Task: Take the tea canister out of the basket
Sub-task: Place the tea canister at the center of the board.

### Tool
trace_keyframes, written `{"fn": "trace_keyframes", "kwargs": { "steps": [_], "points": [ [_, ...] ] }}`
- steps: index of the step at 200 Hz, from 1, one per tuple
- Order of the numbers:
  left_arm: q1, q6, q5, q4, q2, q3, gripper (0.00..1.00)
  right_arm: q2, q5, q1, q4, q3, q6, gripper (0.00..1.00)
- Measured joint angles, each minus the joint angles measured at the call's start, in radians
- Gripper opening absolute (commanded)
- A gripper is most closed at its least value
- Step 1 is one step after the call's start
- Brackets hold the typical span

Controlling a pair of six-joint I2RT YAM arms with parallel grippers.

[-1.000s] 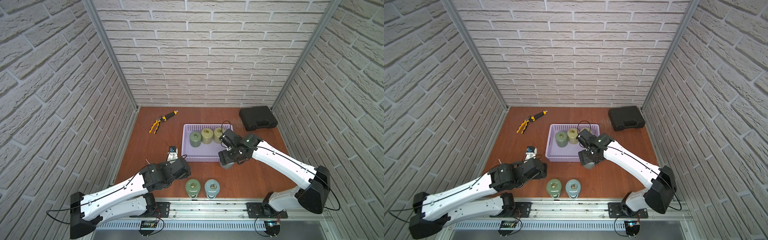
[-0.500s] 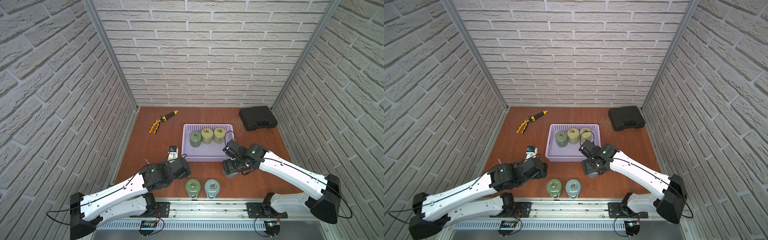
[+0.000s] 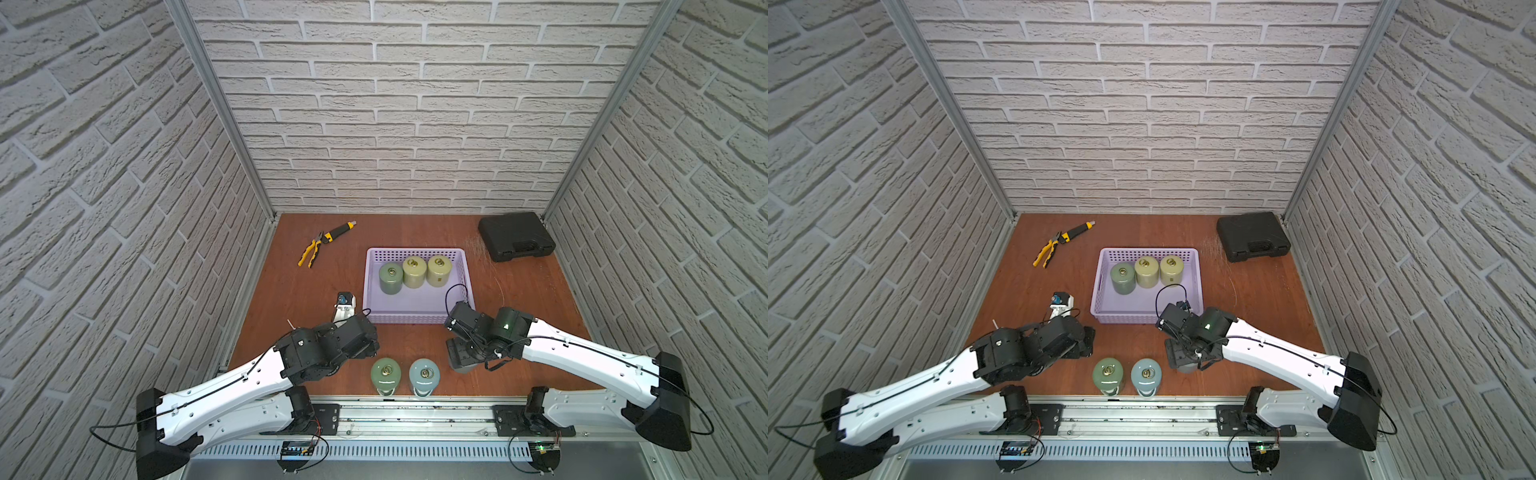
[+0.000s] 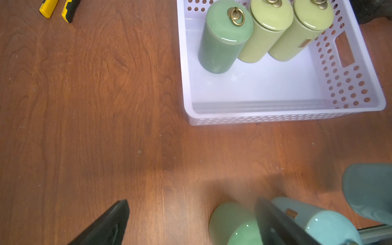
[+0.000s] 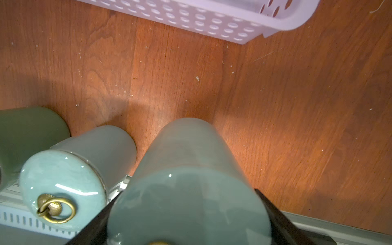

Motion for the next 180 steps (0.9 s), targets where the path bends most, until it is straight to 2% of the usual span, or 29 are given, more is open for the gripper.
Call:
{"fn": "trace_keyframes", "kwargs": {
  "steps": [180],
  "points": [
    [0.0,0.008,0.023,-0.008,-0.052,-0.027,0.98,-0.013,0.051,0.192,0.077,-0.122,0.234,0.49]
  ]
}}
